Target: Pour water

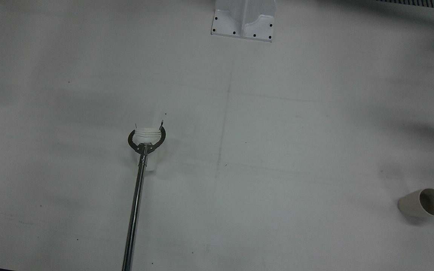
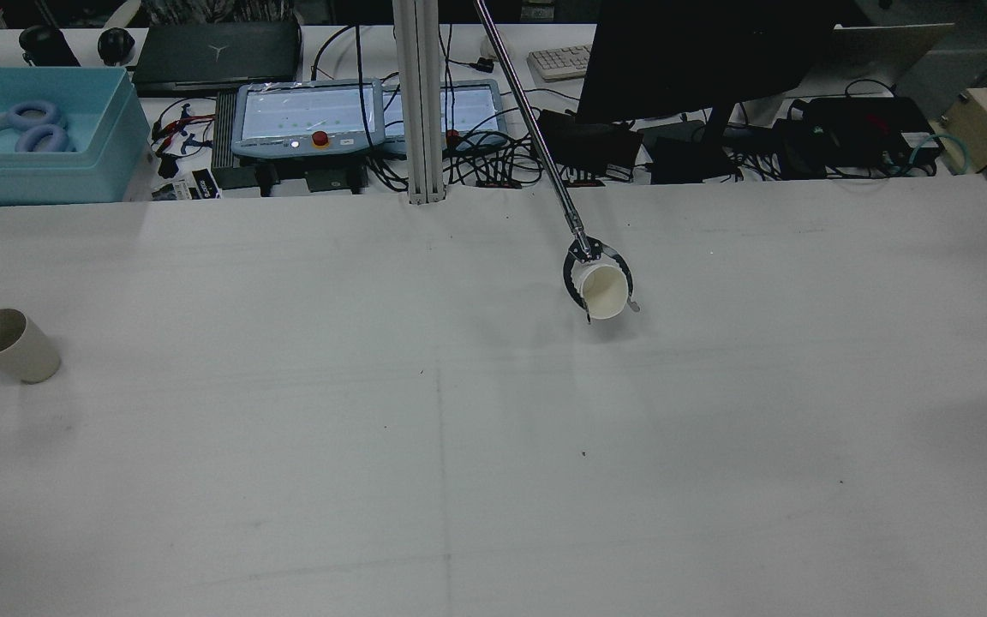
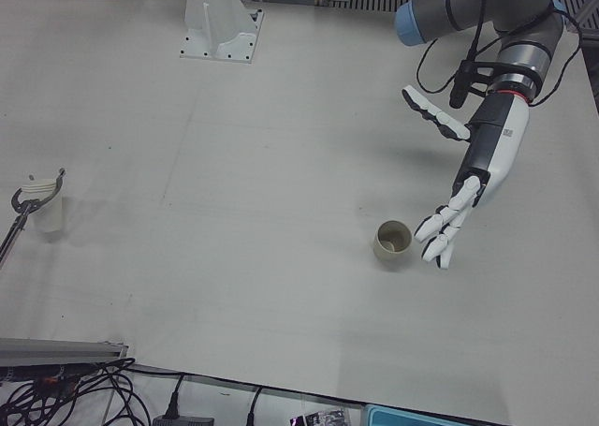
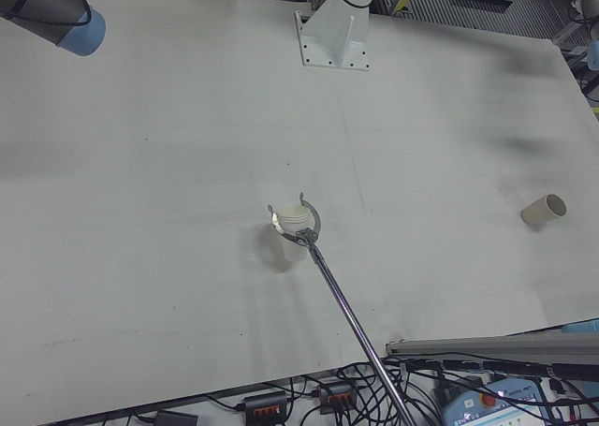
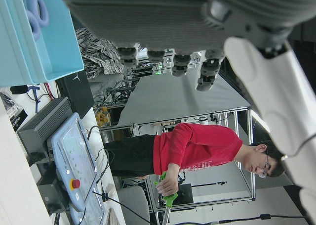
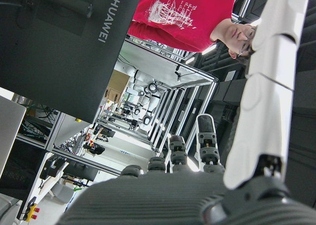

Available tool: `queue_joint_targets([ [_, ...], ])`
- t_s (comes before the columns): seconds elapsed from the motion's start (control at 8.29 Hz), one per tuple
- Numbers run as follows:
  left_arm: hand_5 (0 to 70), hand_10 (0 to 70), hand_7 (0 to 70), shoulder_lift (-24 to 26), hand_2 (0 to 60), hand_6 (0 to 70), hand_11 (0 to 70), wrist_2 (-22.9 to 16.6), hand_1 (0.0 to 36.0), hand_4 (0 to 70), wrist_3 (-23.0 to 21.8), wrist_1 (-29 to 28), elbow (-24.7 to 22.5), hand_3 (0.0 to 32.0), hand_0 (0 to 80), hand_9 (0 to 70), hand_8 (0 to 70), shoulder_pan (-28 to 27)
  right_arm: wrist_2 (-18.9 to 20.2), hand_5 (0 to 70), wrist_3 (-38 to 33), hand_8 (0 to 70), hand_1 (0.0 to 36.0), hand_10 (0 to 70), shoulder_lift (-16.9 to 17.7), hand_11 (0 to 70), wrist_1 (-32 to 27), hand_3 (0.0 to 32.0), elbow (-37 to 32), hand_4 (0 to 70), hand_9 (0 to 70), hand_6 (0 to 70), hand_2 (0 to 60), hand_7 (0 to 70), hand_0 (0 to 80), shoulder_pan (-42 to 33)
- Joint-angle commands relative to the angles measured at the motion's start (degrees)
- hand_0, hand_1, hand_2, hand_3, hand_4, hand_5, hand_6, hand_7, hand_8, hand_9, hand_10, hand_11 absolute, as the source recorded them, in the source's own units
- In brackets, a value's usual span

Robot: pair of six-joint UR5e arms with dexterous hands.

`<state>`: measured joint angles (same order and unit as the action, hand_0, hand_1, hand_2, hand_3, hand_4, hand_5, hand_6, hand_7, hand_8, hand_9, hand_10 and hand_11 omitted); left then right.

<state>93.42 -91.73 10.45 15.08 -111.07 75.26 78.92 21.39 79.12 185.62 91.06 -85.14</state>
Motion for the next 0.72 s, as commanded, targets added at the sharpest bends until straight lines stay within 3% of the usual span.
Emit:
queue_joint_targets([
  [0.0,4.8,0.0,2.4,-1.0,0.0,2.1,0.0,0.0,0.0,8.1,-2.1,0.3,-0.4,0.0,46.2,0.0,2.1,0.2,-1.2,26.7,-0.1,4.3,22.3,0.0,-1.5,0.0,5.6,0.0,1.0,15.0,2.4,10.8,5.6,13.5,57.4,0.9],
  [0.12,5.3,0.0,2.2,-1.0,0.0,1.6,0.0,0.1,0.0,7.5,-1.8,-0.6,2.1,0.0,46.4,0.0,3.1,-0.1,-1.6,27.4,-0.2,4.6,19.9,0.0,-2.0,0.0,5.5,0.0,-3.0,16.7,3.1,11.9,5.9,15.7,54.8,2.5],
  [0.24,5.3,0.0,2.0,-1.0,0.0,0.6,0.0,0.1,0.0,6.0,-1.7,-5.6,8.3,0.0,48.1,0.0,3.6,-0.2,-1.6,24.9,-0.2,4.5,17.9,0.0,-1.9,0.0,5.4,0.0,-3.7,12.8,2.3,10.4,4.1,13.2,52.9,3.2],
  [0.36,3.9,0.0,1.0,-1.0,0.0,0.0,0.0,0.1,0.0,3.8,-1.5,-7.7,9.9,0.0,47.7,0.0,3.5,-0.2,-1.5,23.3,-0.6,4.4,17.8,0.0,-1.7,0.0,5.5,0.0,-3.4,8.8,1.5,8.8,1.9,10.2,52.8,3.2],
  [0.6,1.2,0.0,0.0,-1.3,0.0,0.0,0.0,0.4,0.0,0.5,-1.4,-9.9,9.9,0.0,46.9,0.0,3.7,0.3,-1.1,23.2,-1.3,4.3,17.3,0.0,-1.7,0.0,5.4,0.0,-3.1,8.0,1.4,8.2,0.0,9.4,53.0,3.1],
])
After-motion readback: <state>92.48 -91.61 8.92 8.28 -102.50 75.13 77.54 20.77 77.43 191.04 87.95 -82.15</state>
